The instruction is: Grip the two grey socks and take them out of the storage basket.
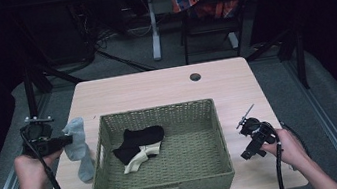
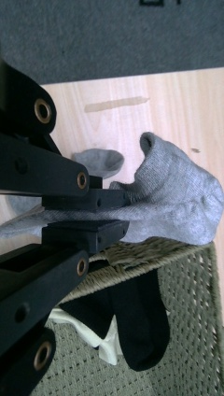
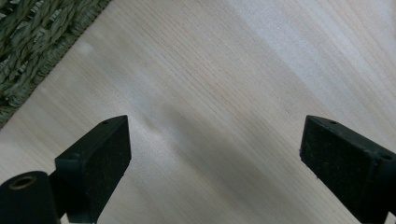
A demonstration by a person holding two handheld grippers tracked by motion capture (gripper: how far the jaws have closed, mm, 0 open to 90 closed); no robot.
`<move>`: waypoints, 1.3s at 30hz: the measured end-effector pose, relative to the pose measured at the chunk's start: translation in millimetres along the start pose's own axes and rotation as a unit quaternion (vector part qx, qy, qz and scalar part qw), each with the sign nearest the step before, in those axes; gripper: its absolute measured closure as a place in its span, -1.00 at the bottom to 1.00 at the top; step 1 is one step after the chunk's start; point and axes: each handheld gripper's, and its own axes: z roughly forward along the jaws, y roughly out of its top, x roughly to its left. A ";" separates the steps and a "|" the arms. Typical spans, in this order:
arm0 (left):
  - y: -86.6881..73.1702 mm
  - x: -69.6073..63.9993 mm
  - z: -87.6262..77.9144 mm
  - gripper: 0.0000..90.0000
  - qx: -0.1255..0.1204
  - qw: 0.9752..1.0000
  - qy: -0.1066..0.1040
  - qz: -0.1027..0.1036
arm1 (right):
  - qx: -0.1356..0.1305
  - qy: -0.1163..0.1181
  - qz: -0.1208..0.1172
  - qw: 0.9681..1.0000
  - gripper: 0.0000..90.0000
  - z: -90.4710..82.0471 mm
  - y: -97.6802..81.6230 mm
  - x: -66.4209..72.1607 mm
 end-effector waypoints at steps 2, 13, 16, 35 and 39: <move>-1.5 1.9 3.6 0.89 0.006 1.000 0.000 -0.002 | 0.001 0.000 0.001 1.000 -0.81 -0.2 0.1 0.0; -12.2 8.4 33.6 0.89 0.050 0.999 -0.007 -0.016 | -0.002 -0.003 -0.002 1.000 -0.81 -1.3 0.3 0.9; -16.3 9.4 43.3 0.89 0.066 0.998 -0.005 -0.020 | -0.006 -0.008 0.001 1.000 -0.81 -1.8 -0.1 2.5; -27.0 12.0 49.5 -0.61 0.067 0.997 0.035 -0.035 | -0.002 -0.011 -0.001 1.000 -0.81 -3.8 -0.3 1.8; -33.0 16.9 39.3 -0.73 0.050 0.996 0.054 -0.050 | 0.003 -0.011 -0.005 1.000 -0.81 -5.5 -0.2 0.9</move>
